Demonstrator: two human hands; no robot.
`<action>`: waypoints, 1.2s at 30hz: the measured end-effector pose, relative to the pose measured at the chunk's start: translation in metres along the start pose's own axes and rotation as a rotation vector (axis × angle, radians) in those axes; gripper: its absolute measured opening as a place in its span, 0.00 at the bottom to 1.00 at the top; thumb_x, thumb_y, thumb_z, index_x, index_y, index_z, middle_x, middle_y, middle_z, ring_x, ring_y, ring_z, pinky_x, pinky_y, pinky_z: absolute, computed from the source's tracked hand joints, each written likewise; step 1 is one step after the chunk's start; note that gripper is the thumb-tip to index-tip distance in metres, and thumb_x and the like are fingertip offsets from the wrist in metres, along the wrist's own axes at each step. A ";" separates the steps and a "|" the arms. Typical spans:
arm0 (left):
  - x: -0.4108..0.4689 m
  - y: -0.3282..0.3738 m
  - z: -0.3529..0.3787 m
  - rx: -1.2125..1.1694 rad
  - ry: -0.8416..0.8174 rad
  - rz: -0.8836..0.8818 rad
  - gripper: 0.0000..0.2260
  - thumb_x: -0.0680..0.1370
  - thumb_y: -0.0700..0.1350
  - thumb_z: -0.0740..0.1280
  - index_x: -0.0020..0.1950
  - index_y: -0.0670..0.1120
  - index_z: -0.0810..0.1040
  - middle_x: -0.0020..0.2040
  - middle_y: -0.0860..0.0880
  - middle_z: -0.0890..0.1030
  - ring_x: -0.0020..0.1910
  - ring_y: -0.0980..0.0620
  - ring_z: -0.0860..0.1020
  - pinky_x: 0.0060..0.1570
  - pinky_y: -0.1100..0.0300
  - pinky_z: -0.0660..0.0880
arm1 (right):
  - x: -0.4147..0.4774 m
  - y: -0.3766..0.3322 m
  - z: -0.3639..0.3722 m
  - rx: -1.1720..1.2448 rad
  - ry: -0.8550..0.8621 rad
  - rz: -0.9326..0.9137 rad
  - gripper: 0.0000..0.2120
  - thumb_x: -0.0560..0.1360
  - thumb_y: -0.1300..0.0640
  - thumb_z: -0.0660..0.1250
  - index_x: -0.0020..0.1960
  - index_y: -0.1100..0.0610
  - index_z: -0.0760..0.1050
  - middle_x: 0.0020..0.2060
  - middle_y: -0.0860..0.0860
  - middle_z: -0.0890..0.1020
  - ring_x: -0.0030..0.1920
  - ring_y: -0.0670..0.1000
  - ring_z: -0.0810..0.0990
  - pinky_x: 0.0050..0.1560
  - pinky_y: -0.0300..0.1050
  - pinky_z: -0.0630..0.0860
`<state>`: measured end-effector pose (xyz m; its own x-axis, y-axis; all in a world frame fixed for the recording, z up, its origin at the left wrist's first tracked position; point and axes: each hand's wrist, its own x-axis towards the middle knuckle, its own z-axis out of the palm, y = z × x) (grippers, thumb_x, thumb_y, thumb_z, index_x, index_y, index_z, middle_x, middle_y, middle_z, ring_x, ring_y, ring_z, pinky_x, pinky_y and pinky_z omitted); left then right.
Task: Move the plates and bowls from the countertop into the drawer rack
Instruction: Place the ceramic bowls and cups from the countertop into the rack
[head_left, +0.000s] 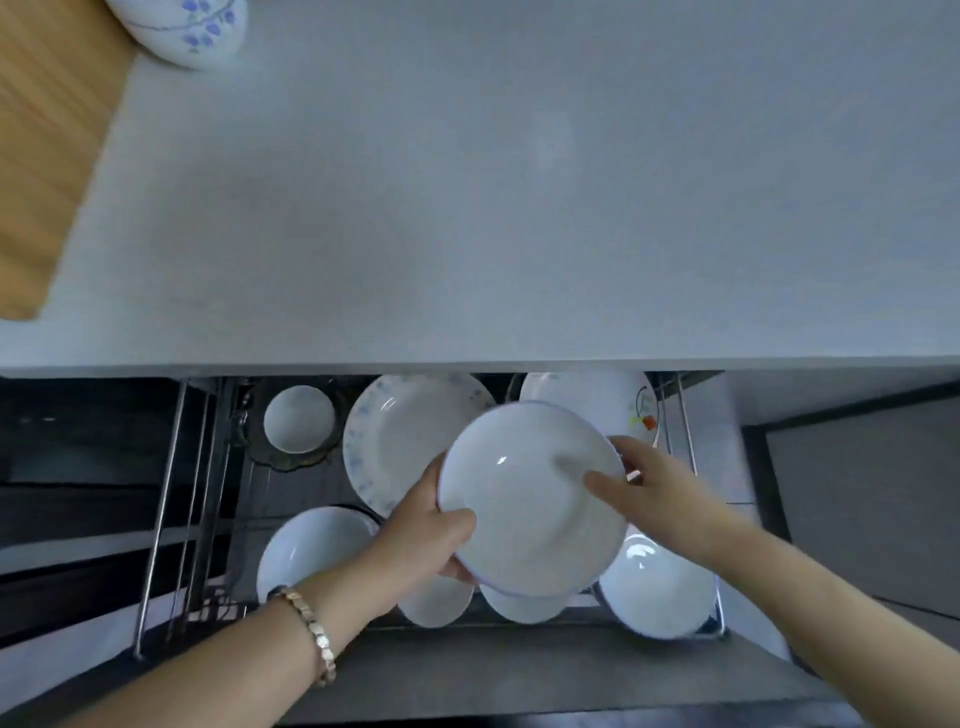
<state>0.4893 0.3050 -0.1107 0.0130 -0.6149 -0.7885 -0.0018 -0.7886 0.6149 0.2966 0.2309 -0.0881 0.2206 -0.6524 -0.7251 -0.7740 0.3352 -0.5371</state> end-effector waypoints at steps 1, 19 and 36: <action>0.005 -0.014 0.010 0.017 -0.003 -0.025 0.28 0.75 0.30 0.56 0.67 0.57 0.63 0.56 0.50 0.75 0.44 0.54 0.76 0.34 0.54 0.82 | 0.005 0.015 0.005 -0.071 0.000 0.000 0.16 0.77 0.54 0.61 0.64 0.50 0.71 0.52 0.52 0.81 0.49 0.54 0.80 0.45 0.42 0.74; 0.103 -0.124 0.067 0.229 0.162 -0.455 0.23 0.78 0.32 0.56 0.69 0.51 0.67 0.56 0.48 0.71 0.57 0.46 0.71 0.52 0.48 0.79 | 0.105 0.103 0.089 -0.760 -0.113 0.048 0.19 0.76 0.63 0.58 0.66 0.59 0.71 0.65 0.57 0.74 0.69 0.57 0.66 0.69 0.47 0.64; 0.123 -0.107 0.055 0.671 0.069 -0.288 0.15 0.78 0.34 0.56 0.63 0.42 0.70 0.61 0.43 0.77 0.59 0.45 0.76 0.50 0.59 0.71 | 0.129 0.106 0.094 -0.607 -0.238 0.094 0.17 0.73 0.64 0.59 0.62 0.59 0.72 0.58 0.57 0.79 0.59 0.59 0.78 0.58 0.48 0.75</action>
<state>0.4363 0.3137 -0.2744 0.1684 -0.3981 -0.9017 -0.6002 -0.7671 0.2266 0.2989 0.2457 -0.2789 0.2076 -0.4473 -0.8700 -0.9782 -0.1049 -0.1794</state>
